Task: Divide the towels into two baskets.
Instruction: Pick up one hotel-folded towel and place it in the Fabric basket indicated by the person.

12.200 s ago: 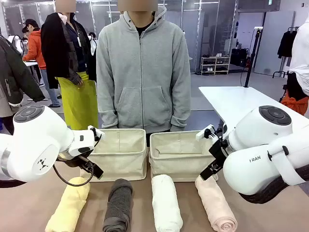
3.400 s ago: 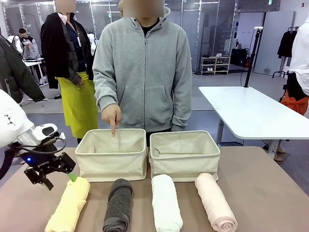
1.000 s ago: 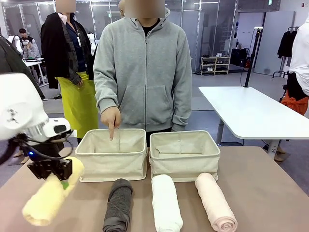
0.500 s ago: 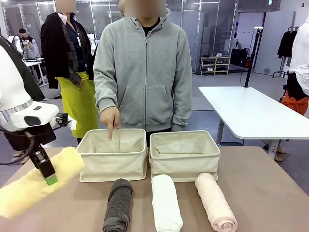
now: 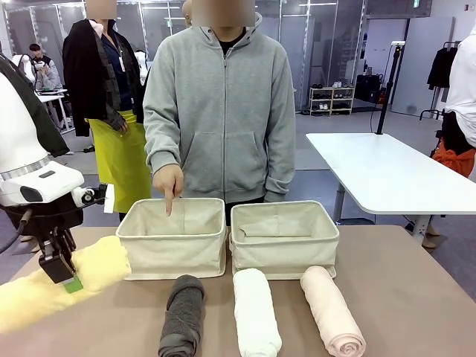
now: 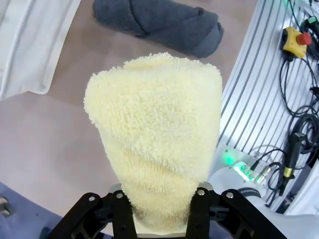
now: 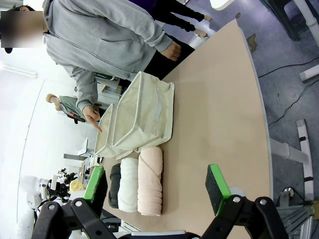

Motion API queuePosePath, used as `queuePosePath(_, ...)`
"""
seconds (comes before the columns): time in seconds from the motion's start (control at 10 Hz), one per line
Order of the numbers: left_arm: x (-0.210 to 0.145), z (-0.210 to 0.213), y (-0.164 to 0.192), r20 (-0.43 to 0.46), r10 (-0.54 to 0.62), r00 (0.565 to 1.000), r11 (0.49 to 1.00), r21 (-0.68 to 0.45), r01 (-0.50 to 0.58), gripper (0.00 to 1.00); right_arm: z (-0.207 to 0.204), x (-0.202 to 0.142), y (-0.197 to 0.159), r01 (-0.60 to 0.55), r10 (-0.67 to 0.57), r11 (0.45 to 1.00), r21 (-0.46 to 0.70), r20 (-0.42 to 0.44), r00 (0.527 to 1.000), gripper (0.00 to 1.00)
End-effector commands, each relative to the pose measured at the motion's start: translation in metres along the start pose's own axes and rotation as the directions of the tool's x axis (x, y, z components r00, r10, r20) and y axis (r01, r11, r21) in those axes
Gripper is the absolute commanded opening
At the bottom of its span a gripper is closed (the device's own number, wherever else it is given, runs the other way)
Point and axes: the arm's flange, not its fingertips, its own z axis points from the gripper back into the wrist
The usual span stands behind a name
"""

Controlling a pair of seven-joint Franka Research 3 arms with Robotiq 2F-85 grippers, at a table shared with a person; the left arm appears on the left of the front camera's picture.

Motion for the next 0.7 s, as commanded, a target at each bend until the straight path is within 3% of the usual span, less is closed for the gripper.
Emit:
queuePosePath(0.0,0.001,0.002,0.000,0.010,0.026,1.000,1.000,0.015,-0.026,0.36,0.002,0.000,0.002,-0.003,0.003,1.000,0.004,0.010,1.000,1.00)
queuePosePath(0.2,0.000,0.000,0.000,0.000,0.003,1.000,1.000,0.000,-0.003,0.37,0.002,0.000,0.002,-0.003,0.003,1.000,0.004,0.010,1.000,1.00)
queuePosePath(0.4,0.048,0.014,0.009,-0.054,-0.240,0.969,0.963,0.113,0.245,0.37,0.002,0.000,0.002,-0.003,0.003,1.000,0.004,0.010,1.000,1.00)
queuePosePath(0.6,0.097,0.022,0.035,-0.132,-0.329,0.935,0.934,0.098,0.343,0.37,0.002,0.000,0.002,-0.003,0.003,1.000,0.004,0.010,1.000,1.00)
